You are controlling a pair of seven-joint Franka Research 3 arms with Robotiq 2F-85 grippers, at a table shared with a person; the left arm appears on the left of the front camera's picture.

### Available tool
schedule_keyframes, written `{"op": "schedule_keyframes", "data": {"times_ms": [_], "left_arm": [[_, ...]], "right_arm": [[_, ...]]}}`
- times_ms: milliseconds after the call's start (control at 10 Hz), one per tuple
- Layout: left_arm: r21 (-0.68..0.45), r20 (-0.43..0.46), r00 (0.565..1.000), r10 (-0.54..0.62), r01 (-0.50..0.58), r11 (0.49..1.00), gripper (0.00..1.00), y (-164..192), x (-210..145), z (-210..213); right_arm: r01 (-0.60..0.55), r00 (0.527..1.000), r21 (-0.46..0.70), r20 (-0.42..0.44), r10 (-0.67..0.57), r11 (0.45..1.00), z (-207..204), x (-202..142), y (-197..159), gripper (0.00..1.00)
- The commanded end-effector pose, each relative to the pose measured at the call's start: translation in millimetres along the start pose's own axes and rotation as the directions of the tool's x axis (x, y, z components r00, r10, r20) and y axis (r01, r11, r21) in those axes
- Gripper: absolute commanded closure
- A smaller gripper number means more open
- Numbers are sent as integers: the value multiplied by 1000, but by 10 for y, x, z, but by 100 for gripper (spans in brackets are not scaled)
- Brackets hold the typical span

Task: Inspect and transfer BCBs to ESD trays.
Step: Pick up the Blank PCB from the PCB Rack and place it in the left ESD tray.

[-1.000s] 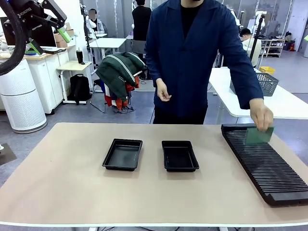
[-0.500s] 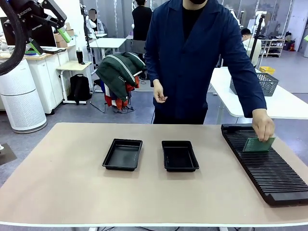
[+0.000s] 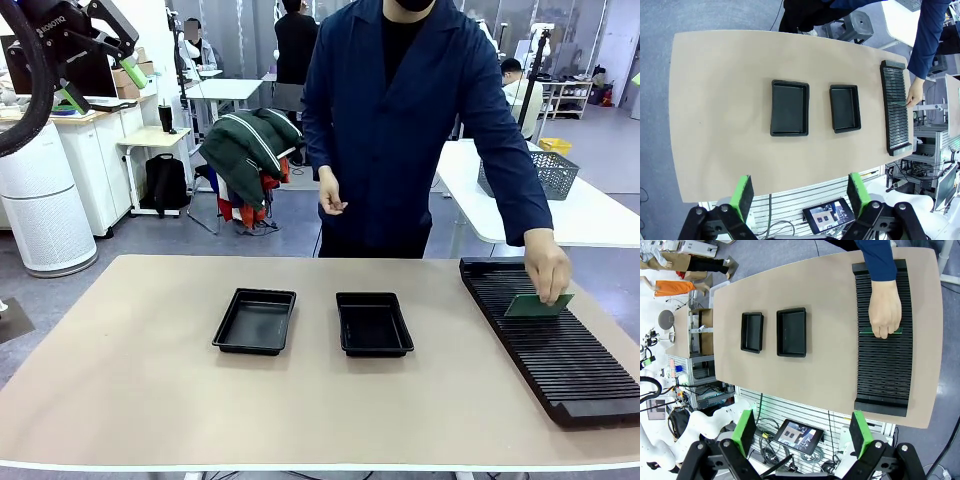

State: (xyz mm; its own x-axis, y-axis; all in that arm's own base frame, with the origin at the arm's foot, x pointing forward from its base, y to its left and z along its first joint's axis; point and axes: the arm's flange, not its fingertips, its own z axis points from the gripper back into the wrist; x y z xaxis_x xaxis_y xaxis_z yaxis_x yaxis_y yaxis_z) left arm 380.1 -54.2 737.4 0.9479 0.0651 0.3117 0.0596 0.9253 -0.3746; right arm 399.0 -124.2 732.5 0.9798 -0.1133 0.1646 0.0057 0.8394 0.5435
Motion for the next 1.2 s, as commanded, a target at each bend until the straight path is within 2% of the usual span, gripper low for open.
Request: {"op": "schedule_keyframes", "data": {"times_ms": [0,1100], "left_arm": [[0,1,1000,0,0,1000,0,-1,-14,6],[0,1,1000,0,0,1000,0,-1,-14,6]], "right_arm": [[0,1000,6,2,0,1000,2,2,3,0],[0,1000,0,0,0,1000,0,0,0,0]]}}
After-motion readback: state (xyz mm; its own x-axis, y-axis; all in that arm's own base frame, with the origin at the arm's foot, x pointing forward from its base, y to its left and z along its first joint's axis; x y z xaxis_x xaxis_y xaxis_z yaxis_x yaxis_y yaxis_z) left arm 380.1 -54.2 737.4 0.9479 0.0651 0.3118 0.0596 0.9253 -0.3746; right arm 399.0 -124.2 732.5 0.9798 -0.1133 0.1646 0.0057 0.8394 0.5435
